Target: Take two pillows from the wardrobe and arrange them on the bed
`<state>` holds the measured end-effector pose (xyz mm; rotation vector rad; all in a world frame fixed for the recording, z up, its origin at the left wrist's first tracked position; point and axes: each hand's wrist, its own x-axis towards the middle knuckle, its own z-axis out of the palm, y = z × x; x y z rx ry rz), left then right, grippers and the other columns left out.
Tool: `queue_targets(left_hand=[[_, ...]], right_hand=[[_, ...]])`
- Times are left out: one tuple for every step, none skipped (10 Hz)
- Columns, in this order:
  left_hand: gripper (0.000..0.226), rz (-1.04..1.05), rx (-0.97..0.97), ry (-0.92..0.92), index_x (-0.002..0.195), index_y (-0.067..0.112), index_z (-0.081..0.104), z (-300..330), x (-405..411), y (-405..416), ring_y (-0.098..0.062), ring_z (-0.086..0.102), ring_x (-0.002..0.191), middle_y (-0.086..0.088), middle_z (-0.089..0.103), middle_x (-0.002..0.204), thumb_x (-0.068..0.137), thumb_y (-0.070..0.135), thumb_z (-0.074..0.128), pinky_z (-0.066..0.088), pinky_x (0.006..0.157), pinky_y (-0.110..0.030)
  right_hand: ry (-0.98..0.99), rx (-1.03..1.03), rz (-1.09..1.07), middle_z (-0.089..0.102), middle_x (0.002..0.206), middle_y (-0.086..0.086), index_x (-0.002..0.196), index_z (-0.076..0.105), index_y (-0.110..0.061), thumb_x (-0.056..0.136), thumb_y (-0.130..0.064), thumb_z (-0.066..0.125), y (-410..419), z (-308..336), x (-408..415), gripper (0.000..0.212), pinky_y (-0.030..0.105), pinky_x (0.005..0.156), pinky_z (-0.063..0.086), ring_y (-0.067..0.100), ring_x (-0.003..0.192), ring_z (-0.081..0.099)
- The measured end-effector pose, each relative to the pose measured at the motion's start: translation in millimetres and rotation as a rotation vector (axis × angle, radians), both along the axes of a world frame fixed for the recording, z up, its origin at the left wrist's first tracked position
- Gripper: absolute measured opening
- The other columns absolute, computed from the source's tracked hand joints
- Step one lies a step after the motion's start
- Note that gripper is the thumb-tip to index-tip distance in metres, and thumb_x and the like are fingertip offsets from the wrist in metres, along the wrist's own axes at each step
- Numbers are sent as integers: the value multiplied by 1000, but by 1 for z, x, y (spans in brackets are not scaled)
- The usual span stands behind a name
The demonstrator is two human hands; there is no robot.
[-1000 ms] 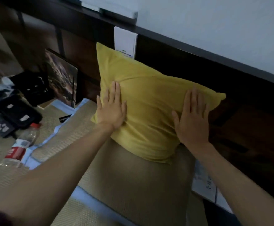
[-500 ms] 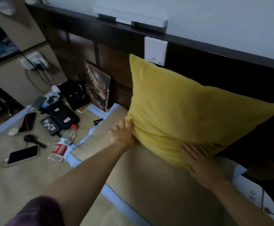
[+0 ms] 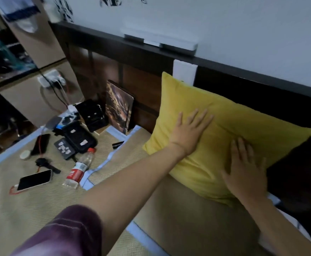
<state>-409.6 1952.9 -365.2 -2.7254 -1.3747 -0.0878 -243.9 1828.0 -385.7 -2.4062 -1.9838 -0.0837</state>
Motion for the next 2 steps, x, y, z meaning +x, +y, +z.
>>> queue_targets(left_hand=[[85, -14, 57, -1, 157, 26, -2, 3, -3, -11, -23, 3, 152, 1, -4, 167, 92, 21, 52, 10, 119, -59], [84, 3, 119, 28, 157, 21, 3, 28, -13, -20, -26, 11, 151, -3, 3, 167, 90, 22, 52, 9, 118, -59]], right_hand=[[-14, -62, 33, -1, 168, 8, 160, 7, -11, 96, -53, 47, -5, 5, 9, 86, 57, 116, 24, 30, 152, 9], [-14, -104, 48, 5, 167, 11, 158, 17, -12, 98, -49, 47, -8, 25, 0, 77, 57, 119, 17, 31, 150, 15]])
